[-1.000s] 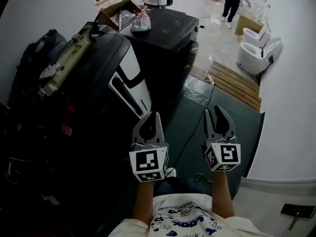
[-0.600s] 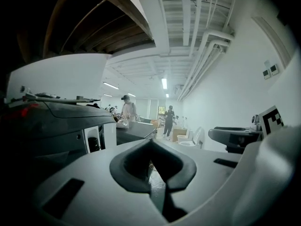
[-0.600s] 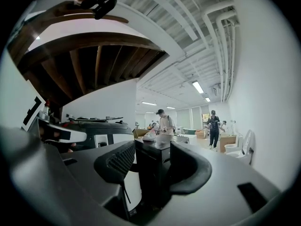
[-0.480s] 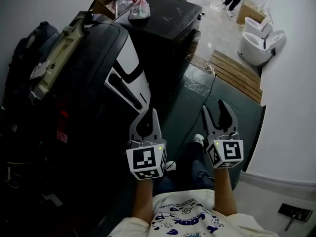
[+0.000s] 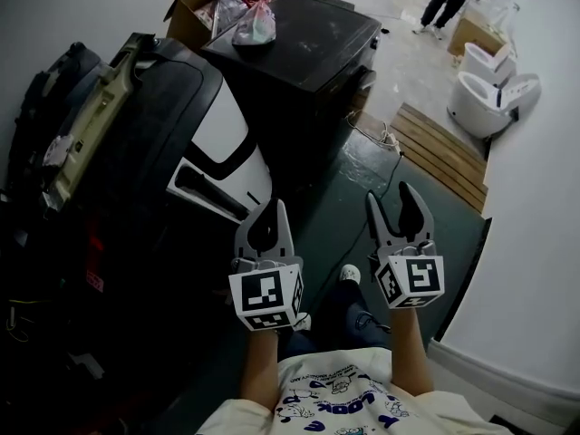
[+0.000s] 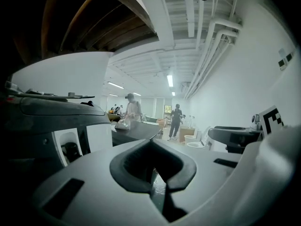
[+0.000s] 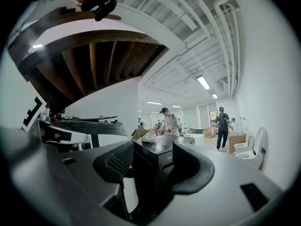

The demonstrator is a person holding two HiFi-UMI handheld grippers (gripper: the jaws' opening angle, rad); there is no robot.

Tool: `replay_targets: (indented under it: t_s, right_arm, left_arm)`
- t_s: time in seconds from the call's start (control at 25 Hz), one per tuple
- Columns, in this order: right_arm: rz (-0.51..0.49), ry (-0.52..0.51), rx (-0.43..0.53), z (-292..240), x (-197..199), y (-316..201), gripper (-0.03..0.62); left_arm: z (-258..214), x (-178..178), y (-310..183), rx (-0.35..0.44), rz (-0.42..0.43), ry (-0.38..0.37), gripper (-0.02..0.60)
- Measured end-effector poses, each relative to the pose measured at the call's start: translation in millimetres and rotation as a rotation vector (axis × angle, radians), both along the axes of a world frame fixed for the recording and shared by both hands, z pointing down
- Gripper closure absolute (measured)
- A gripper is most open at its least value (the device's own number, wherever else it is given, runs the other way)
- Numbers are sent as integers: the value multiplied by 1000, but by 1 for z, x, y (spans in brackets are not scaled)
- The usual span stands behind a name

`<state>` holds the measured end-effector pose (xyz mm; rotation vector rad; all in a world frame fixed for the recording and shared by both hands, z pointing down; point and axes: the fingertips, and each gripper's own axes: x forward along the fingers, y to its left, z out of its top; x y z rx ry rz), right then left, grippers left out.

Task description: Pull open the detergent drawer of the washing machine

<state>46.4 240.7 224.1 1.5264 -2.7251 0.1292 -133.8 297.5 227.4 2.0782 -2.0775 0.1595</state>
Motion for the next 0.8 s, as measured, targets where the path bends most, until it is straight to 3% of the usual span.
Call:
replay_targets:
  t_s: [0.48,0.8]
  right_arm:
    - [-128,3,2,-2,47,-147,326]
    - [-166,-13,10,0,73,-199,326]
  left_arm:
    - [-1,66,-133,-2,-83,-2,568]
    - [3,97,-177,-10,-115,-19,568]
